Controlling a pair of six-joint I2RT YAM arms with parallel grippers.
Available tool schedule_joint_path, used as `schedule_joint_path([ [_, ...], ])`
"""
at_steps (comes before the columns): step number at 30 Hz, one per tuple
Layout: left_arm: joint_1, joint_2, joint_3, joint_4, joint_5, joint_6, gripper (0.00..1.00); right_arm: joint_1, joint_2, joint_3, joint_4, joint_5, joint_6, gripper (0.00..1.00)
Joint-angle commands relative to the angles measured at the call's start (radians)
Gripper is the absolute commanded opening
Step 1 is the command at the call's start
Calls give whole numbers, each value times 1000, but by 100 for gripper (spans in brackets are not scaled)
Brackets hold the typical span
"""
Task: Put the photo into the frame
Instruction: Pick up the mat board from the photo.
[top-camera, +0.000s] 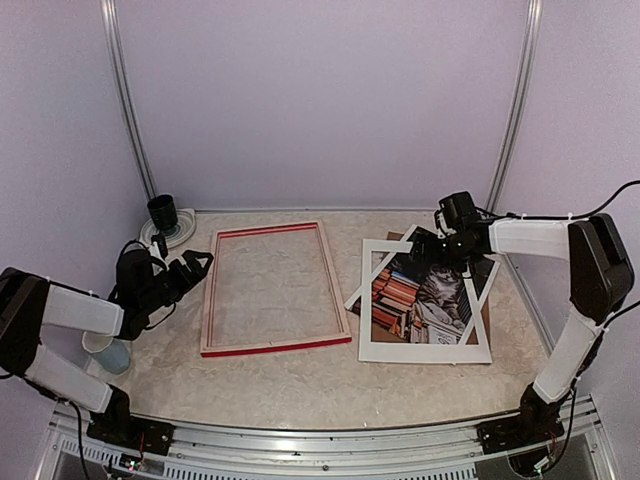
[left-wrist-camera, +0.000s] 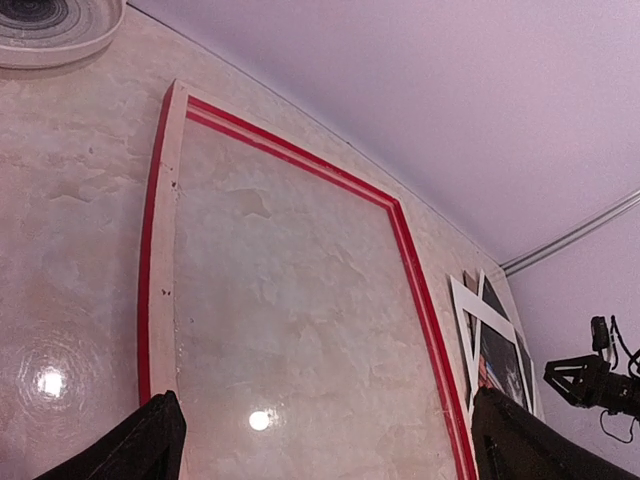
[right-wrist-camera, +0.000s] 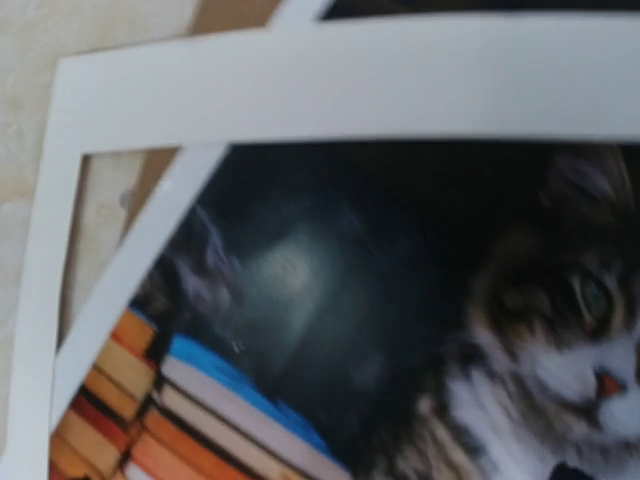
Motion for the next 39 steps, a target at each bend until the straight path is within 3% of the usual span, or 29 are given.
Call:
schedule_joint_path([
  [1,-56,17,53,-94,-35,35,99,-45,-81,-97,55,-84,36,99],
  [13,-320,153,461,-371,-46,124,99,-158,-224,-262,-7,-65,81,99],
  [19,-426,354,733,-510,40,153,99,-179,-318,-338,-59,-47,119,99],
  [27,-559,566,972,-595,81,139,99,-205,-369,-404,-81,-78,116,99],
  [32,-604,712,1191,-706,86,147,99,-211,-367,-440,-66,-111,117,99],
  [39,-584,927,1492,-804,91,152,99,-224,-359,-462,-49,-121,108,99],
])
